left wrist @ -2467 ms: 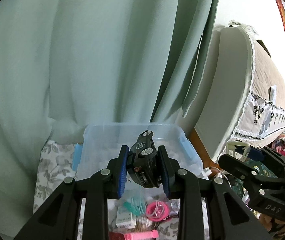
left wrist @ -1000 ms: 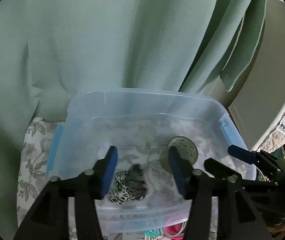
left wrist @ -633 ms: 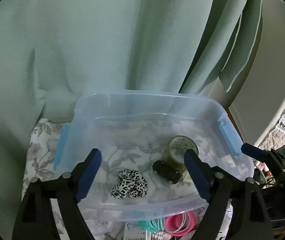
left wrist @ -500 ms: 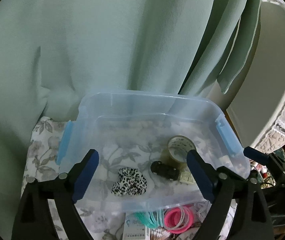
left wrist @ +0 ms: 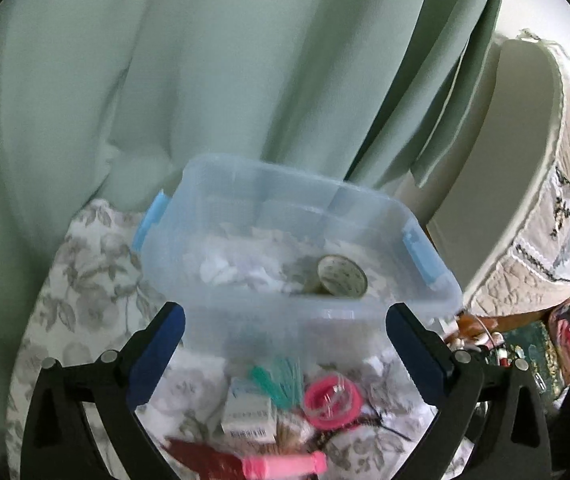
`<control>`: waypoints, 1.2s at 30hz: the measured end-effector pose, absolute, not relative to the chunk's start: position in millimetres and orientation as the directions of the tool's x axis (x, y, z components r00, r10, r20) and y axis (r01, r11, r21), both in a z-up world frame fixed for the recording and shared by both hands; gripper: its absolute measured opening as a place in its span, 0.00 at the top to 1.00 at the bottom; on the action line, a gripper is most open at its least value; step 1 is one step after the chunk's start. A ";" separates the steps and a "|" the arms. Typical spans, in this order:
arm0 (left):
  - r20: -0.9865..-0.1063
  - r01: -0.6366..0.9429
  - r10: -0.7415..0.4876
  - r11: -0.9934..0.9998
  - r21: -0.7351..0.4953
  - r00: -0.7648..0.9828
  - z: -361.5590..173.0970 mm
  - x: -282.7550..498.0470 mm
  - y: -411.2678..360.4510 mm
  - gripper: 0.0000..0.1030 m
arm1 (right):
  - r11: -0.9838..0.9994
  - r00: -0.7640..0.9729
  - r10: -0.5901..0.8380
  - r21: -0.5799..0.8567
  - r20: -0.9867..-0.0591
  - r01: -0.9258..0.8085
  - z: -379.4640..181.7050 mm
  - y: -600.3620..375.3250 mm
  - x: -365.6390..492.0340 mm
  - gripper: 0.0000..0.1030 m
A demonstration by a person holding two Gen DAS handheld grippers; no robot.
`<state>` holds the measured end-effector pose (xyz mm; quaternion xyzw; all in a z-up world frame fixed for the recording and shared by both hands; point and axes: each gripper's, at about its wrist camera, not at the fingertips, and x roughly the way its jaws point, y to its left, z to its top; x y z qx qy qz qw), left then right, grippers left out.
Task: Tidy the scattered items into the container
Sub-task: 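Withdraw both tools from the box toward the remaining items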
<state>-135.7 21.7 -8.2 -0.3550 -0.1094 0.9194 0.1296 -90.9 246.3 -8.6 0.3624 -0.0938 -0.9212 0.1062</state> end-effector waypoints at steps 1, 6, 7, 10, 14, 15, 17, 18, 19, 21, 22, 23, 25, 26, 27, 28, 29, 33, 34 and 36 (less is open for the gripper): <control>-0.631 -0.160 0.319 -0.941 -0.297 -0.707 -12.1 -132.4 21.9 0.02 | -0.959 -0.703 -0.266 0.256 -0.660 0.123 -15.6 246.0 -84.8 0.00; -0.671 -0.134 0.312 -0.943 -0.304 -0.673 -34.1 -114.2 19.9 0.02 | -0.954 -0.663 -0.269 0.288 -0.698 0.084 -42.8 247.3 -60.5 0.00; -0.679 -0.131 0.307 -0.945 -0.298 -0.667 -36.1 -110.4 19.6 0.02 | -0.953 -0.656 -0.269 0.291 -0.705 0.078 -46.5 247.9 -57.0 0.00; -0.701 -0.127 0.289 -0.953 -0.275 -0.653 -40.1 -97.3 19.2 0.02 | -0.954 -0.640 -0.270 0.289 -0.719 0.078 -51.5 248.5 -49.9 0.00; -0.716 -0.151 0.263 -0.964 -0.217 -0.647 -41.9 -78.1 21.0 0.02 | -0.958 -0.629 -0.271 0.267 -0.729 0.103 -51.6 246.9 -41.6 0.00; -0.718 -0.158 0.258 -0.966 -0.204 -0.646 -42.1 -73.2 21.2 0.02 | -0.959 -0.629 -0.270 0.260 -0.729 0.110 -52.2 246.9 -38.7 0.00; -0.722 -0.171 0.255 -0.967 -0.189 -0.644 -43.3 -65.3 21.3 0.02 | -0.962 -0.618 -0.263 0.247 -0.741 0.114 -56.1 247.9 -32.3 0.00; -0.724 -0.172 0.252 -0.968 -0.184 -0.642 -43.7 -62.1 21.0 0.02 | -0.963 -0.611 -0.260 0.244 -0.748 0.112 -58.6 248.9 -29.7 0.00; -0.726 -0.171 0.249 -0.969 -0.181 -0.641 -44.4 -58.6 20.3 0.02 | -0.963 -0.604 -0.260 0.247 -0.754 0.106 -61.3 250.6 -27.4 0.00; -0.729 -0.164 0.241 -0.971 -0.177 -0.641 -45.4 -51.6 18.2 0.02 | -0.963 -0.598 -0.257 0.252 -0.759 0.094 -63.9 254.5 -21.6 0.00; -0.728 -0.162 0.240 -0.971 -0.177 -0.642 -46.1 -48.3 17.3 0.02 | -0.963 -0.597 -0.256 0.254 -0.760 0.090 -64.8 256.7 -18.6 0.00; -0.727 -0.161 0.239 -0.971 -0.177 -0.643 -46.7 -44.9 16.4 0.02 | -0.963 -0.596 -0.256 0.253 -0.761 0.090 -65.3 257.9 -16.4 0.00; -0.726 -0.159 0.239 -0.971 -0.179 -0.645 -48.1 -38.6 15.0 0.02 | -0.964 -0.594 -0.255 0.253 -0.763 0.089 -66.5 260.3 -12.1 0.00; -0.725 -0.159 0.242 -0.970 -0.182 -0.645 -49.7 -35.4 13.9 0.02 | -0.964 -0.590 -0.255 0.251 -0.766 0.090 -67.7 260.9 -9.7 0.00; -0.724 -0.156 0.240 -0.971 -0.183 -0.646 -50.9 -32.8 13.3 0.02 | -0.964 -0.586 -0.255 0.250 -0.769 0.092 -69.0 261.3 -7.5 0.00; -0.724 -0.152 0.239 -0.971 -0.184 -0.647 -52.1 -30.1 12.8 0.02 | -0.964 -0.581 -0.258 0.249 -0.772 0.096 -70.7 260.9 -5.8 0.00; -0.724 -0.148 0.236 -0.972 -0.184 -0.648 -53.9 -27.7 12.3 0.02 | -0.962 -0.575 -0.263 0.252 -0.775 0.101 -72.6 260.2 -4.0 0.00; -0.733 -0.139 0.236 -0.972 -0.191 -0.638 -67.7 -18.8 9.7 0.02 | -0.957 -0.560 -0.286 0.263 -0.778 0.123 -80.9 256.6 2.4 0.00; -0.740 -0.132 0.232 -0.972 -0.192 -0.632 -71.9 -18.0 8.6 0.02 | -0.956 -0.558 -0.289 0.264 -0.778 0.128 -82.9 255.7 3.4 0.00; -0.753 -0.118 0.224 -0.974 -0.193 -0.618 -80.7 -16.2 5.9 0.02 | -0.955 -0.553 -0.295 0.265 -0.779 0.136 -87.1 254.2 5.3 0.00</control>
